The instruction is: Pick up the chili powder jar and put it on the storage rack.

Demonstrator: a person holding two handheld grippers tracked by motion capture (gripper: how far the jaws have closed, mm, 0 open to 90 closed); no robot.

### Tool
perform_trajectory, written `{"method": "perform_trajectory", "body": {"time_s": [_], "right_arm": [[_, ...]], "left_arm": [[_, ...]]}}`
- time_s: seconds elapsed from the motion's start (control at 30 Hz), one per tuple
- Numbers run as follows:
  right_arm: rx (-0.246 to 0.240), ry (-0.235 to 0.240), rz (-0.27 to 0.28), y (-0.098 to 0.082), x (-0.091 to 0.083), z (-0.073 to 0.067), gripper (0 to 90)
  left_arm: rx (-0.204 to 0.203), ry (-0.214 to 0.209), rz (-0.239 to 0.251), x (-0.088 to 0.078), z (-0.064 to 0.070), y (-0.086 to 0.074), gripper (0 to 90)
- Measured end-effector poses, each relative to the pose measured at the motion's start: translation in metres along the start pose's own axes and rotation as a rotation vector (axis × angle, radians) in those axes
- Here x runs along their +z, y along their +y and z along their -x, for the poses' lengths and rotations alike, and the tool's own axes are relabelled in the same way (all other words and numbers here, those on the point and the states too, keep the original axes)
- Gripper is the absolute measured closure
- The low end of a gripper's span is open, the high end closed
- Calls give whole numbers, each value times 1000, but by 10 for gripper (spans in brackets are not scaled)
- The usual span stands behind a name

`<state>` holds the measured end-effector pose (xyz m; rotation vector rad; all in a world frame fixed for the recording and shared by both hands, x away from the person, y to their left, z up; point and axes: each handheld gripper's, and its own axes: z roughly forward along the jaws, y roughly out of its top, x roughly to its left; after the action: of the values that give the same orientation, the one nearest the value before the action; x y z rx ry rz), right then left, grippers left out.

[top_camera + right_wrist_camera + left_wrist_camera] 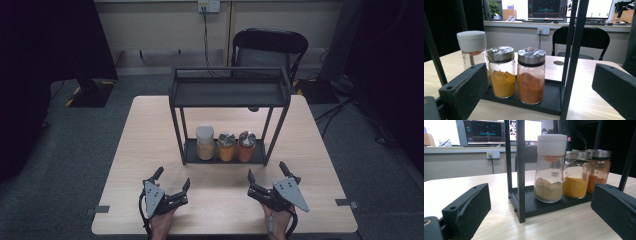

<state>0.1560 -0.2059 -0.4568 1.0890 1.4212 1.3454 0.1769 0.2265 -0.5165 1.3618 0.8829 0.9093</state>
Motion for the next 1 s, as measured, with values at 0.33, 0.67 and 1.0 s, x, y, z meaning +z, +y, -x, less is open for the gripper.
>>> {"method": "perform_trajectory", "body": {"time_s": [0.33,0.67,1.0], "right_arm": [[5,-11,-17,-22,0,-1,0],[-24,-15,-41,-34,7,0,4],[-15,-34,-51,-41,12,-1,5]], "left_arm": [[2,0,-1,0,0,0,21],[0,-1,0,0,0,0,21],[2,0,-1,0,0,0,21]]}}
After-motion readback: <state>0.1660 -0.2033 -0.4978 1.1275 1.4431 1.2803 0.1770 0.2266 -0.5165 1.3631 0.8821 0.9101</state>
